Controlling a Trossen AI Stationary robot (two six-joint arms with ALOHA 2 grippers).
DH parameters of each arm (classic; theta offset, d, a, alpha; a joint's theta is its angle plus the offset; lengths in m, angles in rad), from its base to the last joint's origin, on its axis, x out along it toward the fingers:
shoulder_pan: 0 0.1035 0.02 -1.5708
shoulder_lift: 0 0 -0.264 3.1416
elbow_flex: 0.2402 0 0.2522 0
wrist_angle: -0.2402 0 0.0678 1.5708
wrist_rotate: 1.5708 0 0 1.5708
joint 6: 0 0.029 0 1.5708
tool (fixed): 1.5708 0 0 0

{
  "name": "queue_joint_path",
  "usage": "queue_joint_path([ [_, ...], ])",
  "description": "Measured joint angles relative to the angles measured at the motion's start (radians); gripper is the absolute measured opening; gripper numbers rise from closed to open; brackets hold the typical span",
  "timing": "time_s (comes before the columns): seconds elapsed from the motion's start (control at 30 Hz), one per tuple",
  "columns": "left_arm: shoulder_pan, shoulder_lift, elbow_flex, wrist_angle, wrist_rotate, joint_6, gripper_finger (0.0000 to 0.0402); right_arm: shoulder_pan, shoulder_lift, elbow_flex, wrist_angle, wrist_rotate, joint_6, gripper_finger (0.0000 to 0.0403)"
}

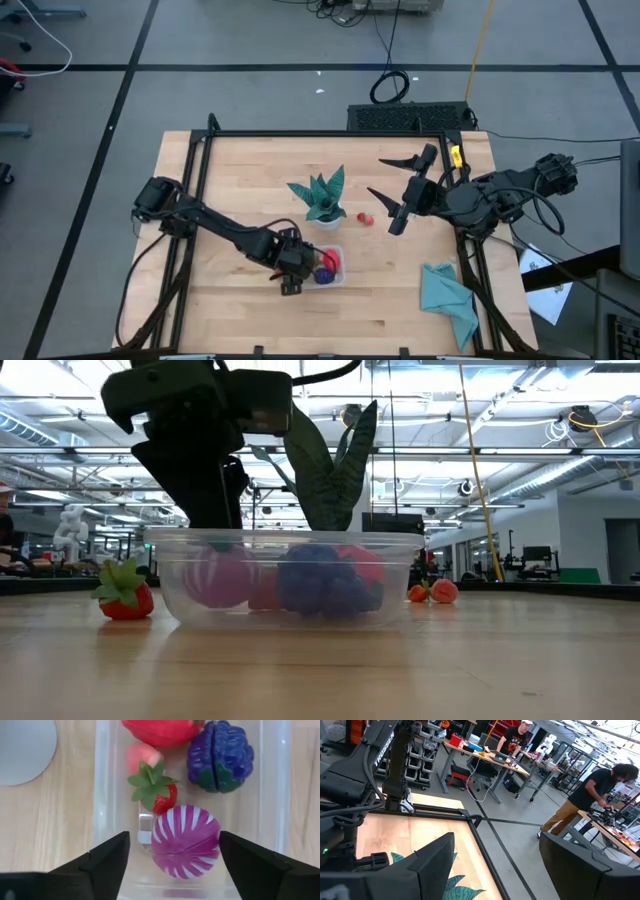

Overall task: Pick and placing Produce into tupperware
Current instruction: Put the purple onion into the transparent bin, then put the bottom red strawberry into the transparent bin

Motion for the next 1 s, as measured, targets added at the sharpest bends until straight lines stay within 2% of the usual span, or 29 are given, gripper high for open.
queue_joint_path([
  [0.3, 0.005, 0.0, 0.005, -0.015, 0.0, -0.003, 0.033, 0.0, 0.0, 0.0, 0.0, 0.0, -0.001, 0.0281],
  [0.43, 0.005, -0.023, 0.059, -0.107, -0.015, -0.017, 0.033, 0.0, 0.0, 0.0, 0.0, 0.0, 0.002, 0.0281],
  [0.53, -0.008, -0.054, 0.114, -0.215, -0.062, -0.024, 0.033, 0.0, 0.0, 0.0, -0.001, 0.0, 0.006, 0.0281],
  [0.7, -0.052, -0.106, 0.174, -0.299, -0.114, -0.037, 0.0331, 0.0, -0.001, 0.0, -0.016, 0.0, 0.015, 0.0281],
  [1.0, -0.198, -0.15, 0.119, -0.352, -0.163, -0.321, 0.0331, 0.0, -0.001, 0.0, -0.022, -0.024, 0.015, 0.0281],
])
